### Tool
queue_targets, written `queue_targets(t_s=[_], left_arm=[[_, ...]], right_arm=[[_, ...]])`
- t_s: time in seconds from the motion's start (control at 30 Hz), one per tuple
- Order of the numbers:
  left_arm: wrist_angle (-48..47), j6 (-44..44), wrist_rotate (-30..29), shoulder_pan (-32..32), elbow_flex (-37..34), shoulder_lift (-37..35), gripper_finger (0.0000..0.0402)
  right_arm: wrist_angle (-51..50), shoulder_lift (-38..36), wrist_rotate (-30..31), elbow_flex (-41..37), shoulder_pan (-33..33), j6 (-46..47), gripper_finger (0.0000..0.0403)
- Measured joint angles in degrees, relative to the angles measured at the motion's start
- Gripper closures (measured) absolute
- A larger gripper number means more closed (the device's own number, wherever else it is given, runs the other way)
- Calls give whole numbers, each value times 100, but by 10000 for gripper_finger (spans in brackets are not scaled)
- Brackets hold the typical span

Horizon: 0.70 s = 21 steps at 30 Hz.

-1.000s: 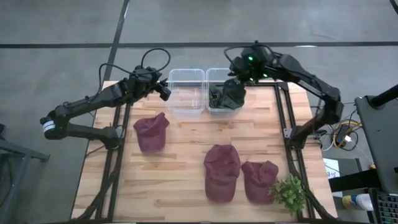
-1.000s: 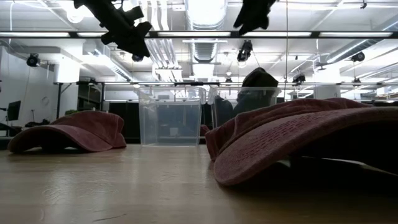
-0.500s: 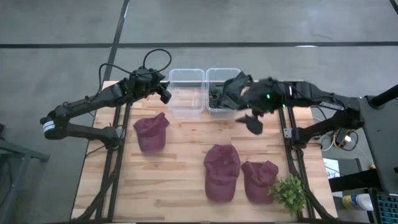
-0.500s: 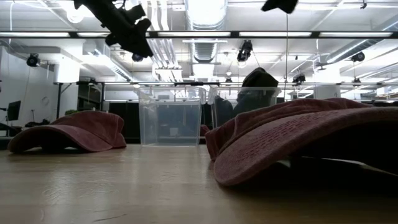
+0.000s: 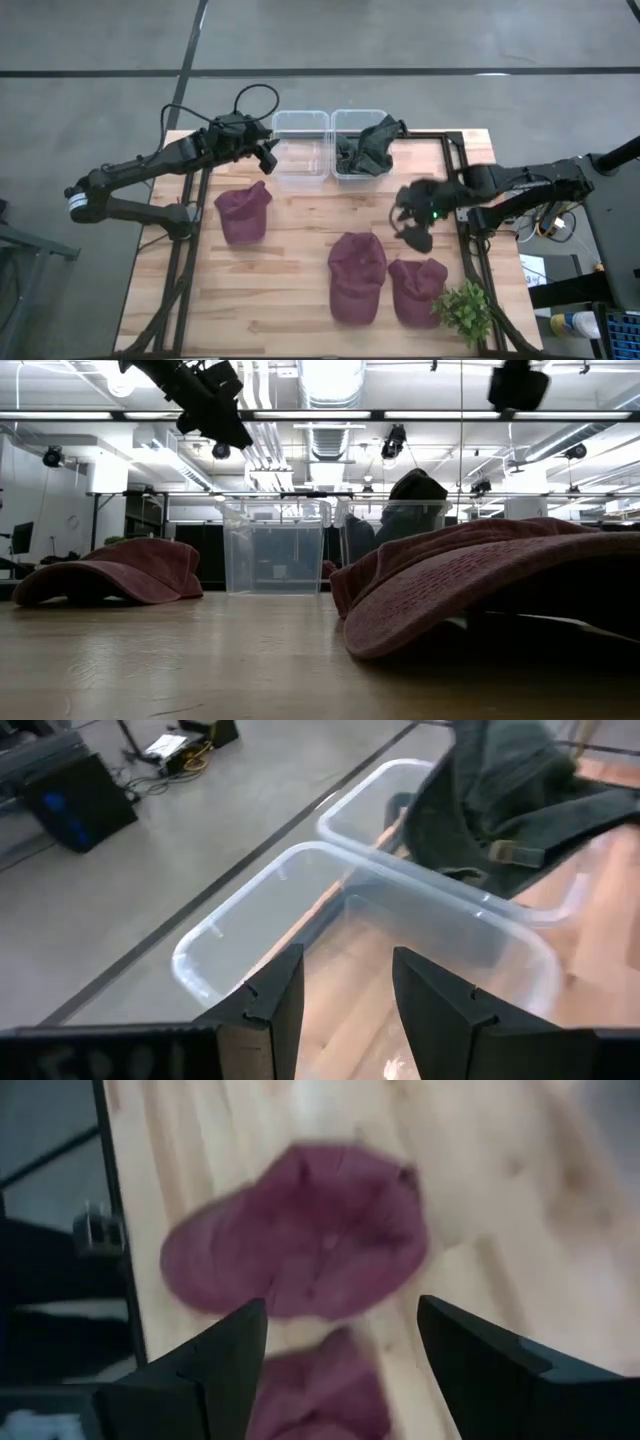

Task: Pick & Place hat
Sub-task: Put the right red cap into the left transparent bin

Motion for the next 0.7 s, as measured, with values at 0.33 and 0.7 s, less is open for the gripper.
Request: queue_targets(t_s=[0.33, 0.7], left_arm=[[-94, -24, -660, -1456, 489, -28, 255], [-131, -467, -2090, -2872, 595, -28, 255]], right_arm=[[37, 22, -5, -586, 1180, 1062, 153], [175, 26, 1, -1148, 1507, 1872, 149]])
